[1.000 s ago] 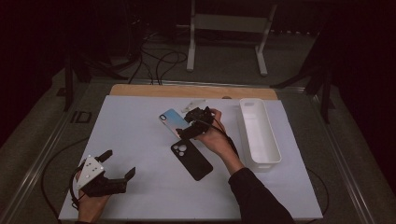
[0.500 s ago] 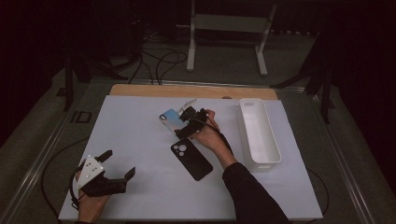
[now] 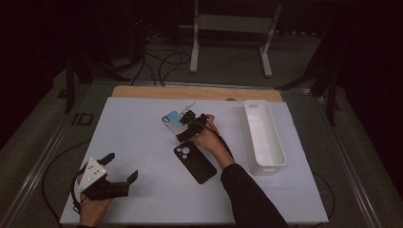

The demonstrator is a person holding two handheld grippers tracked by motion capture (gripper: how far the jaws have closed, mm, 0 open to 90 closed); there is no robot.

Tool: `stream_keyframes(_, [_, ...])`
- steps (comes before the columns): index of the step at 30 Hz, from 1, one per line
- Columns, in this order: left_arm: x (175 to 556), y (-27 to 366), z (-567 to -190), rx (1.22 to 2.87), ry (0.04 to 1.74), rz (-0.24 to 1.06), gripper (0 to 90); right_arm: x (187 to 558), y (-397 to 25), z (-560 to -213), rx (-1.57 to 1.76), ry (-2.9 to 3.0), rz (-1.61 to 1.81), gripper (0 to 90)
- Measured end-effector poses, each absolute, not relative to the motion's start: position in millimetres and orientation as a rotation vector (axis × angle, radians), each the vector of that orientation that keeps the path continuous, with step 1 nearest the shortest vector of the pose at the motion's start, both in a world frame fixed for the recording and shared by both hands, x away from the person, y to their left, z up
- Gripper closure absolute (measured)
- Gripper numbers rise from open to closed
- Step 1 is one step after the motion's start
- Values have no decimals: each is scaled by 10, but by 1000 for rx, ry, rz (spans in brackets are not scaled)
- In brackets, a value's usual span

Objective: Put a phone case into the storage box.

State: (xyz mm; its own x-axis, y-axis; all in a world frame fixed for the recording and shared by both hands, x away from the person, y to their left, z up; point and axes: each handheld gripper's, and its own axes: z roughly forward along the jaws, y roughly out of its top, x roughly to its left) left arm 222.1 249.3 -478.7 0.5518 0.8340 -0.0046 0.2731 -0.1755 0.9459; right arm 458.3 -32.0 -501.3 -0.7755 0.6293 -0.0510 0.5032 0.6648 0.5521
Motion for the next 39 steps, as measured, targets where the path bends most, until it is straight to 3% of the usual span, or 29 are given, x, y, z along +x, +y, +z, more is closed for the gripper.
stream_keyframes(39, [2218, 2521, -4796, 1716, 945, 658, 0, 4710, -283, -5135, 1069, 2691, 740, 164])
